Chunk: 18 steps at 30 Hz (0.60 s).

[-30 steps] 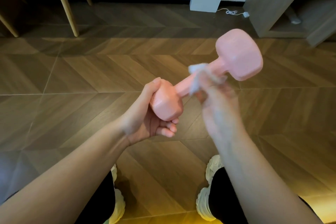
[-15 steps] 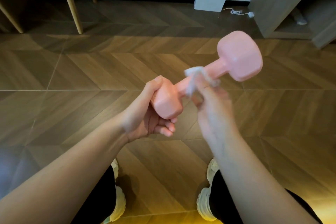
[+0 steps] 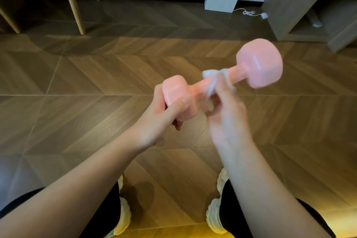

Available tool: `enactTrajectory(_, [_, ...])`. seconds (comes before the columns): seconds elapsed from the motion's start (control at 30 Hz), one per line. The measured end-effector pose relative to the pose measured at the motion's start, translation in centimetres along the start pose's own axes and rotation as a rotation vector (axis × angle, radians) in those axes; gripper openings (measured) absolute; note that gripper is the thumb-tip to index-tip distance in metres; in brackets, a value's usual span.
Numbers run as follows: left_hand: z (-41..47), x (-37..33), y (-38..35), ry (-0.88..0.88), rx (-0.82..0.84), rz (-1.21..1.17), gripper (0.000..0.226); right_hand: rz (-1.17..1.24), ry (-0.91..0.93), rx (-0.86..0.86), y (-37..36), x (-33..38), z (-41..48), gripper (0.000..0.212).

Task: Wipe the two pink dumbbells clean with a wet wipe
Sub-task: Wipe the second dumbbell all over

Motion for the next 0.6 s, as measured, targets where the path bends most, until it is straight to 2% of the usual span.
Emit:
enactTrajectory(0.07, [-1.1,-0.6,0.0,-0.101,-0.004,-0.089,0.074,0.039,0.019,-0.045,1.4,1.6,0.8,0.034])
enactTrajectory(0.13, [-2.3,-0.3,-0.3,-0.114,0.006,-0.083,0.085,0.11,0.013,-0.041,1.6,1.3,0.8,0.012])
enactTrajectory(0.2, [-2.7,-0.5,-0.5,-0.158,-0.026,-0.079,0.083,0.027,-0.032,-0.002,0.4,-0.7,-0.1,0.014])
enactTrajectory(0.3, [-2.5,-1.1,-0.2,-0.159,-0.064,-0.088,0.084,-0.094,-0.119,0.054,-1.3,-3.6,-1.5,0.048])
enactTrajectory(0.37, [-2.5,-1.2,0.1,-0.162,-0.073,-0.101,0.085,-0.115,-0.087,0.039,-1.4,-2.6,-1.3,0.041])
enactTrajectory(0.43, [-2.5,-1.0,0.0,-0.153,-0.043,-0.106,0.082,-0.02,-0.024,-0.008,0.0,-0.6,-0.1,0.026])
enactTrajectory(0.5, [-2.7,-0.5,-0.4,-0.125,-0.021,-0.08,0.079,0.084,0.009,-0.052,1.3,0.7,0.6,0.029])
enactTrajectory(0.53, [-3.0,-0.4,-0.6,-0.13,-0.032,-0.024,0.074,0.102,-0.001,-0.052,1.6,0.4,0.6,0.031])
enactTrajectory(0.6, [-3.9,-1.2,-0.6,-0.23,-0.094,0.147,0.066,0.075,-0.059,-0.016,1.3,-1.4,0.1,0.019])
Point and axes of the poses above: each hand's wrist, its own z-axis towards the middle knuckle, its own y-axis out of the back of the hand, x = y × z, the point moved 9 cm from there along z, towards the middle knuckle, and after that the axes turned 8 degrees about x, right-handed, at the moved point
